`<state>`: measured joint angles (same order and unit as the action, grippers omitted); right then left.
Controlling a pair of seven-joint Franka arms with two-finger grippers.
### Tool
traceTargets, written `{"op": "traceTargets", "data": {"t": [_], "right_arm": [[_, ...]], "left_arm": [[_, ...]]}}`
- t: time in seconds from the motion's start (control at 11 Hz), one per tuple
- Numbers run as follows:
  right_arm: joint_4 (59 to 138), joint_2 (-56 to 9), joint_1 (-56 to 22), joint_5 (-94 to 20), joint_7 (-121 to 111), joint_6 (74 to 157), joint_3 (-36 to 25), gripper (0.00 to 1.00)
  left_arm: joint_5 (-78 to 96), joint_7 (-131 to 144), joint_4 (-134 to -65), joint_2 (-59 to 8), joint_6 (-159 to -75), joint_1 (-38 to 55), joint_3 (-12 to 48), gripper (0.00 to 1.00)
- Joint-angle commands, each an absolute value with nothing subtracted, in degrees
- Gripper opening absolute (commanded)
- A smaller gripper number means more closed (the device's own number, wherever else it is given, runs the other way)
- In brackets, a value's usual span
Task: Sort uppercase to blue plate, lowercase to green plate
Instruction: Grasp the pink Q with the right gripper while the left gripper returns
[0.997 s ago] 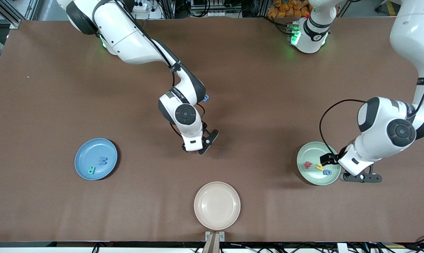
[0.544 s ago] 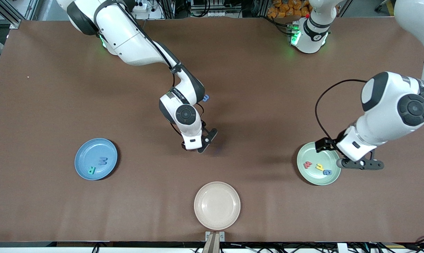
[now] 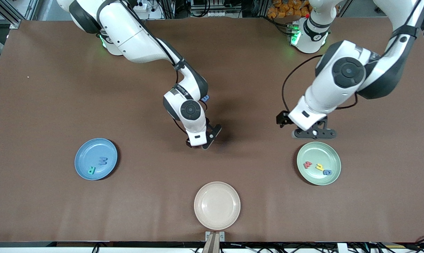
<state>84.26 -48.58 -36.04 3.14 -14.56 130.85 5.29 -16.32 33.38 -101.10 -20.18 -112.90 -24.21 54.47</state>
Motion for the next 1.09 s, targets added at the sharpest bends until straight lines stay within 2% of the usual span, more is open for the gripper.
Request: {"op": "traceTargets", "data": {"t": [0.0,1.0], "right_arm": [[88.33,-45.27,-36.12,3.16,-14.50,131.84,4.66,1.00],[88.68,-45.44,-36.12,3.43,-14.50,134.03,2.64,1.00]], "left_arm": [[-15.29,36.03,-103.27,-18.54,-112.76,-25.23,56.16,1.00],[-15.29,36.21,-103.27,-18.54,-112.76,-25.40,56.51,1.00]]}}
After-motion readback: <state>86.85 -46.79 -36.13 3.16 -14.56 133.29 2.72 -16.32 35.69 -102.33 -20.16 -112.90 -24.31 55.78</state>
